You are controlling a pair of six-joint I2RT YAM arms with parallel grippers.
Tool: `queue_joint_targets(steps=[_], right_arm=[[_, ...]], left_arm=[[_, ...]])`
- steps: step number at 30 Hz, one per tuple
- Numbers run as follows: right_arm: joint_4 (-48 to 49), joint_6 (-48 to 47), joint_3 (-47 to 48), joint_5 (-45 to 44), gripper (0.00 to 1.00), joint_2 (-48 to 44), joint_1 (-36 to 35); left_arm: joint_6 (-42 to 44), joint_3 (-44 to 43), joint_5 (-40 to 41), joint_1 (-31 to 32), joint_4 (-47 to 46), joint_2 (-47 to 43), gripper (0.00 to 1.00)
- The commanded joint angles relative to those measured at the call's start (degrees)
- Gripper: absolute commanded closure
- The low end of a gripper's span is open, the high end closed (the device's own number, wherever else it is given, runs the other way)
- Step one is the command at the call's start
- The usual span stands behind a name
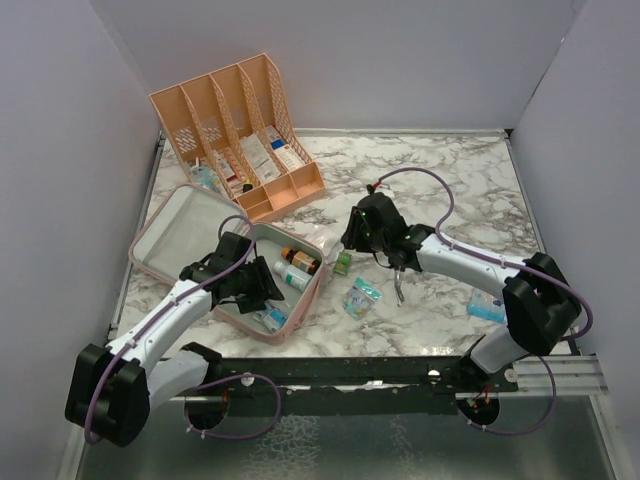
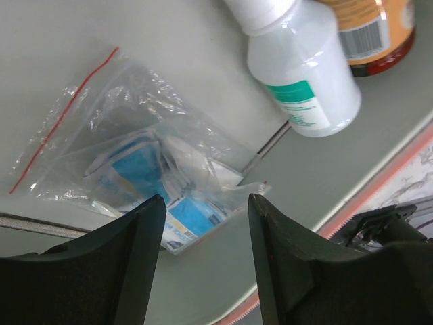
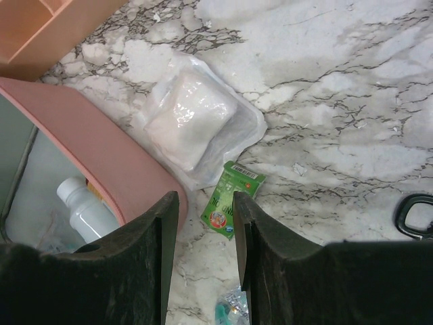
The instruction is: Organize the medicine kit
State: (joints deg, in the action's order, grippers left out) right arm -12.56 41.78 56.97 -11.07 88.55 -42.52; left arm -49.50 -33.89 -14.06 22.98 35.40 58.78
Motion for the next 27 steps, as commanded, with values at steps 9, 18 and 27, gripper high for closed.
queue_joint_targets(steps=[9,18,27], right_arm=[[3.6,-0.1,-2.0,0.6,0.62,0.3,1.6],[2.9,-2.0,-2.6,1.2,0.62,-2.3,2.7],[5.4,-7.1,-1.0,6.7,0.57,-0.4,4.6]], left_arm=[[-10.6,8.0,5.7,0.1,-8.8,2.8,0.36],[-9.4,3.0,8.0,0.1,-3.9,1.3,0.31],[-6.1,-2.8,12.8,0.1,6.1,-7.9,0.27]])
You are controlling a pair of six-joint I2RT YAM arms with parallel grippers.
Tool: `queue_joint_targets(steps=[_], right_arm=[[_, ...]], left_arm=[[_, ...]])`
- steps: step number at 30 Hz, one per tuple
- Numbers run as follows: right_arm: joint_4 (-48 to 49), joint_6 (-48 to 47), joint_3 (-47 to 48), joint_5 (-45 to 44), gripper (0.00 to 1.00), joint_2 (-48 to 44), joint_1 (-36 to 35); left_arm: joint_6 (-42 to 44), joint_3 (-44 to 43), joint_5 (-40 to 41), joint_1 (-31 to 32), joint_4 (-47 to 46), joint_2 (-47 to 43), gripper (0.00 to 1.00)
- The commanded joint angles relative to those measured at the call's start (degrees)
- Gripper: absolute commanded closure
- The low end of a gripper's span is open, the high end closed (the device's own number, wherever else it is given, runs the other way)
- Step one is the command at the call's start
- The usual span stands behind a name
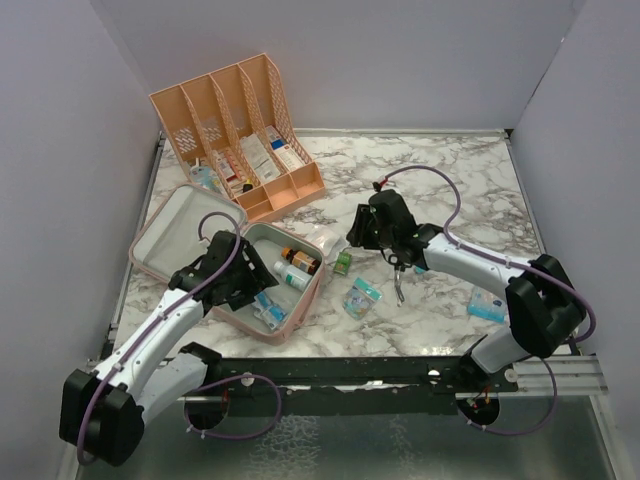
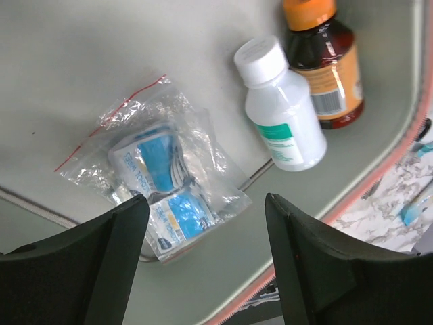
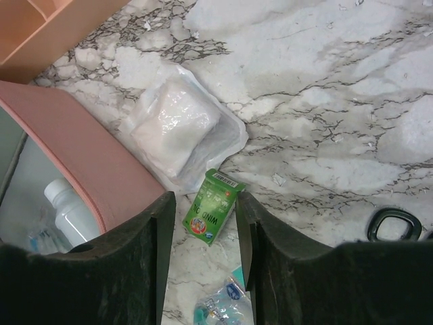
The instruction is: Organize the medicine kit
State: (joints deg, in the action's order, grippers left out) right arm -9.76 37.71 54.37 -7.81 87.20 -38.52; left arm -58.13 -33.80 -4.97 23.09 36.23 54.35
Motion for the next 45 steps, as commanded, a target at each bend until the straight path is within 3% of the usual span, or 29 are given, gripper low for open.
queue_joint_targets(steps=[1,10,21,28,36,45], right_arm=[[2.7,-3.0,1.7,3.5,0.56,1.4,0.7],[5.8,-4.2,0.6,5.9,0.48,2.4,1.4],[6.9,-7.2,2.6,8.4,0.48,7.9,2.7],[6.7,-8.8,6.8,10.5,0.47,12.4,3.2],[4.4,-6.5,13.8,9.8,0.46,19.9,3.8],[3.5,-10.0,19.0,15.9,0.51,26.4,3.9]], left_arm=[[2.8,-3.7,4.0,0.0,6.1,-4.0,0.27],[14.0,-11.9,6.3,0.0,4.9,-6.0,0.26],[20.9,-13.0,6.9,0.1,-6.0,-6.7,0.27],[27.6,-14.1,12.8,0.0,-15.5,-7.0,0.26],[37.0,-16.6,13.5,0.0,-31.2,-0.9,0.24],[42.6,-20.4,13.7,0.0,-37.0,8.3,0.23]])
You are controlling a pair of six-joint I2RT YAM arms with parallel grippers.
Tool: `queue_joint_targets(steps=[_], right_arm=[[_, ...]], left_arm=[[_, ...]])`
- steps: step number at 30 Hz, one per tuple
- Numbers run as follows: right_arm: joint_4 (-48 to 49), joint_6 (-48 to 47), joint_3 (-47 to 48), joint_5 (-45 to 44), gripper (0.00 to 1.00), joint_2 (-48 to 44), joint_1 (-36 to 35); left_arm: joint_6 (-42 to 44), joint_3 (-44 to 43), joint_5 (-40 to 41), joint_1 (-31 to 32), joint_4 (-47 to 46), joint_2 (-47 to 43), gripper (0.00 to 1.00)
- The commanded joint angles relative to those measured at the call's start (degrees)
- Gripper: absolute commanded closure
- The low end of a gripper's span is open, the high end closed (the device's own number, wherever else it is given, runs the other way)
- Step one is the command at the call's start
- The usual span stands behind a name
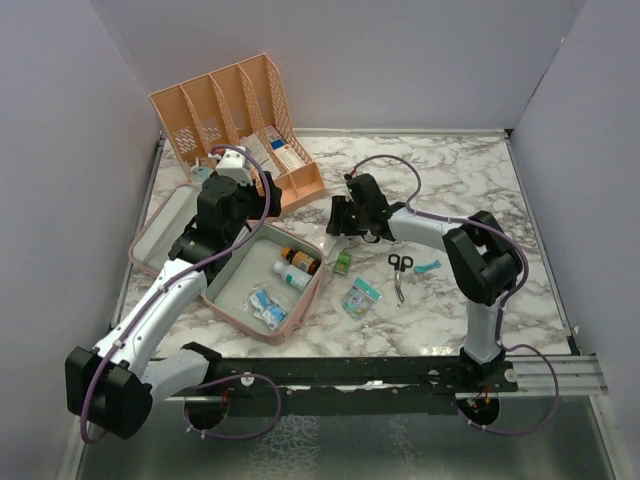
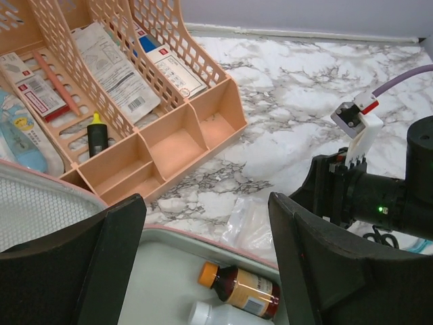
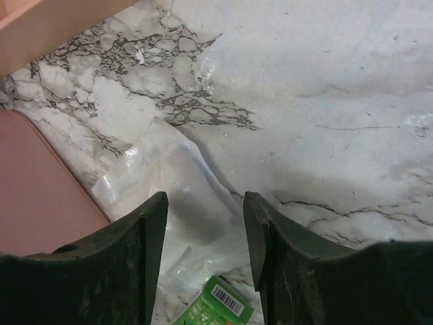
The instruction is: Organize the medicine kit
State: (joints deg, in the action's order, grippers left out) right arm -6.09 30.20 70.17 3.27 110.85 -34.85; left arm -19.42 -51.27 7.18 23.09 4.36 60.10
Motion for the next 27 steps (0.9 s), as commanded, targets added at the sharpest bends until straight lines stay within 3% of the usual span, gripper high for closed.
queue_joint_targets(steps=[1,8,10,15,21,27], right_arm=[[-1.4,-3.6,4.3,5.5,0.52,3.4,0.2],[-7.0,-10.3,6.6,9.3,0.58,5.3,0.6],[-7.7,-11.1,6.6,9.8,0.67,5.0,0.7],[-10.0,-11.2,8.8,7.1,0.98,3.6,1.2],[-11.0,-11.5,10.8,-2.8,0.99,1.1,1.7],[-7.4,-14.9,8.0,-4.1,0.99,-3.7,2.5]], left_arm=[[3.9,-3.7,1.8,0.0,-5.1,3.4,0.23],[3.6,-10.4,-0.1,0.0,-3.3,9.7,0.23],[4.9,-12.2,0.1,-0.1,-3.1,11.0,0.23],[8.5,-16.4,2.2,-0.2,-3.5,14.3,0.22],[8.9,-18.8,2.9,-0.5,-3.6,16.6,0.22],[7.8,-19.5,3.3,-0.5,-2.7,17.4,0.22]])
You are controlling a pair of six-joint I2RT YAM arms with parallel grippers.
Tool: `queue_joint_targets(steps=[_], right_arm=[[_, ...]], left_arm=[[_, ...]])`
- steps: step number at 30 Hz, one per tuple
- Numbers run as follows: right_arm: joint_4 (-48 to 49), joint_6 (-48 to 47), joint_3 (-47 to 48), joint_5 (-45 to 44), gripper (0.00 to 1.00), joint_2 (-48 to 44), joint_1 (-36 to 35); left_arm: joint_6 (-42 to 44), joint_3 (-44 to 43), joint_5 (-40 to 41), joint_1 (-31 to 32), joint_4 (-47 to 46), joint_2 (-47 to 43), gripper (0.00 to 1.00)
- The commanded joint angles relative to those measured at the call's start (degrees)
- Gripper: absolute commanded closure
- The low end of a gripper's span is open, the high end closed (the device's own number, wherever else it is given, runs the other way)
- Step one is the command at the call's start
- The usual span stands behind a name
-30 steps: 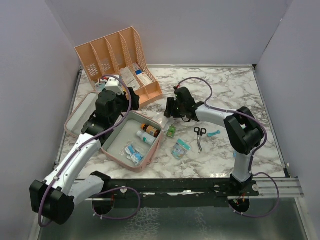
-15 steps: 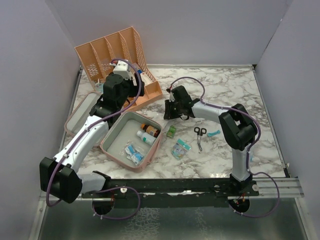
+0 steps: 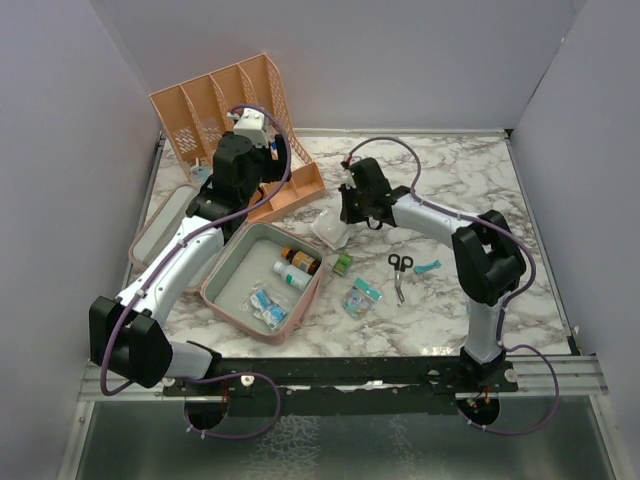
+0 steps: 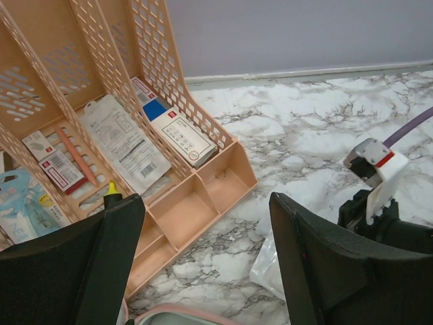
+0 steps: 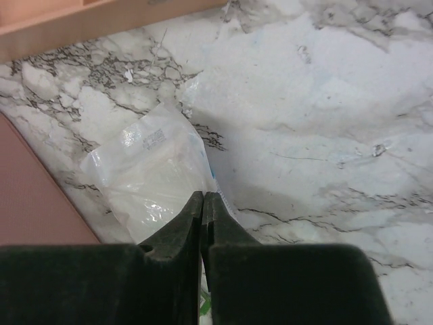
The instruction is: Organize the medicine kit
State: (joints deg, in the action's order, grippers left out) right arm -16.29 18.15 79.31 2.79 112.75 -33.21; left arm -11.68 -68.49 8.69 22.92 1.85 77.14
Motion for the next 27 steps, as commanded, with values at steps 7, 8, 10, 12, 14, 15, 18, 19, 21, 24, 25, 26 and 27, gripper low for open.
queue_joint_targets(steps=[7,8,10,12,14,15,18,19,21,24,25,26,27], right_arm=[[6.0,-3.5,-2.2,-2.6,0.99,-10.6,1.8],[6.0,-3.5,-2.0,-2.0,0.99,-11.0,1.9],[6.2,-3.5,-2.1,-0.5,0.99,-12.2,1.8],[6.1,-3.0,-2.4,0.9,0.99,-13.9,1.8],[7.2,-2.2,-3.2,3.0,0.99,-15.5,1.8],[7.5,-1.6,-3.4,4.1,0.99,-16.2,1.8],[8.9,2.0,-4.8,8.8,0.99,-18.5,1.7],[9.9,3.4,-5.9,11.1,0.99,-19.1,1.8],[10.3,5.6,-7.1,14.1,0.99,-19.9,0.9],[10.9,7.9,-9.1,14.6,0.99,-20.9,-1.8],[10.5,9.0,-9.0,15.8,0.99,-20.8,-2.3],[9.8,10.2,-8.8,17.2,0.99,-20.7,-2.8],[9.3,11.4,-8.6,18.2,0.99,-20.6,-3.3]], left_arm=[[-2.7,-5.9,3.1,-0.3,3.6,1.5,0.22],[-3.0,-6.0,2.8,-0.3,3.9,1.4,0.22],[-3.8,-5.3,2.7,-0.3,4.3,0.9,0.22],[-5.0,-4.1,2.3,-0.3,4.6,-0.1,0.22],[-6.6,-2.0,0.8,-0.3,4.7,-1.8,0.22],[-7.5,-0.4,-0.4,-0.3,4.3,-3.0,0.22],[-11.3,5.7,-4.6,-0.3,1.6,-8.8,0.23],[-12.8,8.4,-5.4,-0.3,0.5,-11.4,0.23],[-15.8,13.0,-5.3,-0.3,-0.2,-16.5,0.22],[-17.2,16.6,-4.4,-0.3,2.8,-23.5,0.21],[-17.6,16.9,-3.9,-0.3,4.8,-25.4,0.21],[-17.4,17.2,-4.0,-0.3,6.4,-27.4,0.21],[-17.2,17.2,-4.3,-0.3,8.9,-29.6,0.21]])
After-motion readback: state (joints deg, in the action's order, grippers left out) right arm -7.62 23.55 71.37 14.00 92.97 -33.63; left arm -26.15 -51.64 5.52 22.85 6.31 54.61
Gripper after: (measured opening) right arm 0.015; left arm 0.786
